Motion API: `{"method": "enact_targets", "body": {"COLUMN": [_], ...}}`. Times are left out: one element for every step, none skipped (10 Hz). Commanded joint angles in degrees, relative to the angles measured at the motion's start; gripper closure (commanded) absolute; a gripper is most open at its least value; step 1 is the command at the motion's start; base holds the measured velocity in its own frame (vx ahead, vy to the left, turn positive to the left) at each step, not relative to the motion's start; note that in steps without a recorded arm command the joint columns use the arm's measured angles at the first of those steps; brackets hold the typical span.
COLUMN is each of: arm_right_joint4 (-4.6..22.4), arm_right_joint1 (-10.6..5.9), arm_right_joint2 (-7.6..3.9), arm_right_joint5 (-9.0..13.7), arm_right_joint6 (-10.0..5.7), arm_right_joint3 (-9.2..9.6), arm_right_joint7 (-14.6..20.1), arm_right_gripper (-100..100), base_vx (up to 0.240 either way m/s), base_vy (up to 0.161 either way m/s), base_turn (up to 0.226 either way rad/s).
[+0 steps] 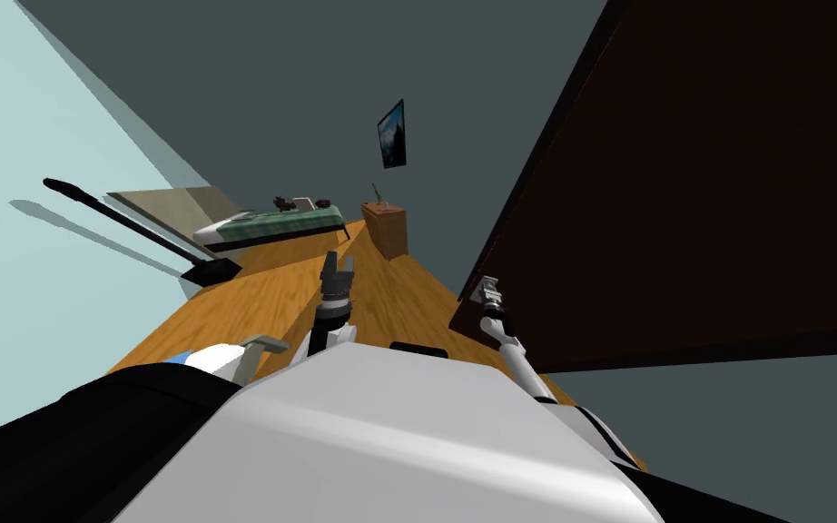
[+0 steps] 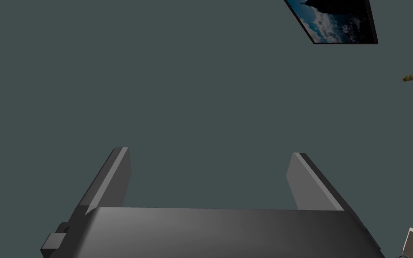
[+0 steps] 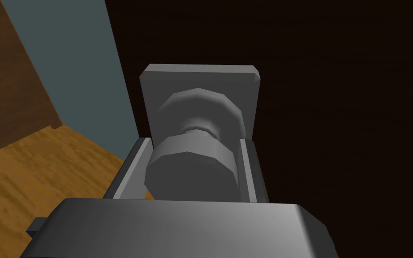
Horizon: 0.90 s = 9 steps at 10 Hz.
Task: Pull the door open
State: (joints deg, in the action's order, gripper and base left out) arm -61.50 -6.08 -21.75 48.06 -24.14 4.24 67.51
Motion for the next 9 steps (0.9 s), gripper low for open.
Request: {"method": "enact_targets", "body": {"arm_right_joint4": [-0.8, -1.5, -1.9, -2.3, -1.9, -2.5, -2.8, -3.2, -3.6], "arm_right_joint1": [0.76, 1.28, 1.57, 1.88, 1.73, 2.27, 2.5, 2.76, 3.05], "arm_right_joint2": [-0.71, -1.21, -1.49, -1.77, -1.65, -2.32, -2.75, -3.24, -3.77], "arm_right_joint5": [0.0, 0.0, 0.0, 0.0, 0.0, -0.2, -0.3, -0.4, -0.4], "arm_right_joint6": [-0.15, -0.16, -0.16, -0.16, -0.14, -0.18, -0.3, -0.44, -0.58], "arm_right_joint3": [1.22, 1.95, 2.35, 2.78, 2.61, 3.74, 4.26, 4.87, 5.51], "arm_right_joint7": [1.0, 1.6, 1.9, 2.2, 2.1, 2.9, 3.4, 4.0, 4.6], "arm_right_gripper": [100, 100, 100, 100, 100, 100, 100, 100, 100], "base_vx": [-0.249, -0.262, -0.218, -0.204, -0.095, -0.131, -0.197, -0.231, -0.232], "base_vy": [-0.082, -0.031, -0.049, -0.072, -0.027, -0.03, -0.072, -0.047, -0.035], "base_turn": [0.169, 0.15, 0.085, 0.091, 0.038, 0.099, 0.12, 0.112, 0.093]}}
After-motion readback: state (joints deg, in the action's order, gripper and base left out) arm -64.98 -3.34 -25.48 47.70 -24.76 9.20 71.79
